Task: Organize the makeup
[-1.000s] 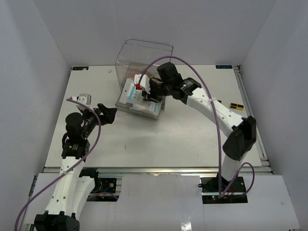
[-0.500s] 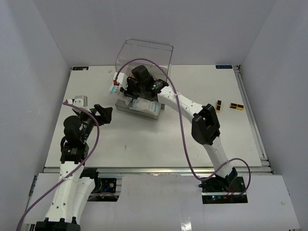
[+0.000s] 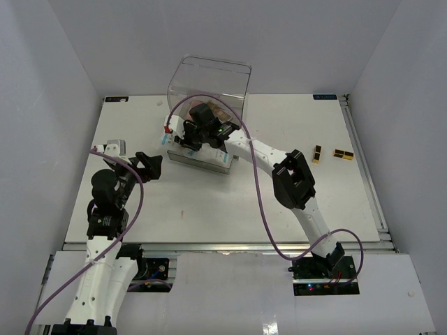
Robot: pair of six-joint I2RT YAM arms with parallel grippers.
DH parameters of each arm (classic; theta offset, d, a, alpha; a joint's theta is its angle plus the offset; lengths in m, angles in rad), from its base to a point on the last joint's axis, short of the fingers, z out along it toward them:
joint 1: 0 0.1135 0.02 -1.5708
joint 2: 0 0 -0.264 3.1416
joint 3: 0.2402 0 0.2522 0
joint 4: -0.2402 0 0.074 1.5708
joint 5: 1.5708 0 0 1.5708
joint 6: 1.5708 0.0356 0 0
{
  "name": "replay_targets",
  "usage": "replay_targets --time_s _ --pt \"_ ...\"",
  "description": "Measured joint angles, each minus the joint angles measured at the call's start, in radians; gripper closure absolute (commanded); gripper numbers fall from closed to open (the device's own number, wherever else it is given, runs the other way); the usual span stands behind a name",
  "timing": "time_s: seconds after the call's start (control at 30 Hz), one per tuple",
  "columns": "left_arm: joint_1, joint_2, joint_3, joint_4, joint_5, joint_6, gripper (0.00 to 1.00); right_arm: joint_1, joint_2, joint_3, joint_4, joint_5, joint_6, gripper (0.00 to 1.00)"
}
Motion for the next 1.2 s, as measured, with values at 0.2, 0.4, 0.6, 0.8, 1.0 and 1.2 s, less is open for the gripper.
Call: replay_targets --time_s 0.2,0.4,0.6,0.8,1.0,1.2 --pt "0.0 0.0 0.0 0.0 0.0 0.0 0.05 -0.006 0.008 -0.015 -0.012 -0.001 -0.03 0.7" --pt "0.0 0.0 0.0 0.0 0.0 0.0 0.05 -0.027 -0.019 -0.056 -0.041 -0.011 -0.057 0.7" --pt "0.0 0.0 0.0 0.0 0.001 0.0 0.05 -0.052 -0.045 -0.077 -0.084 -0.015 -0.077 0.56" --pt "0.0 0.002 0.0 0.0 0.001 0.0 0.05 -0.052 -0.05 -0.077 -0.14 -0.029 -0.078 0.26" --pt "0.0 0.002 0.0 0.0 0.001 0.0 0.05 -0.053 -0.053 -0.052 -0.185 -0.057 -0.047 0.21" --pt "0.0 0.002 0.0 0.0 0.001 0.0 0.05 -0.052 -0.082 -0.002 -0.215 -0.074 -0.015 0.22"
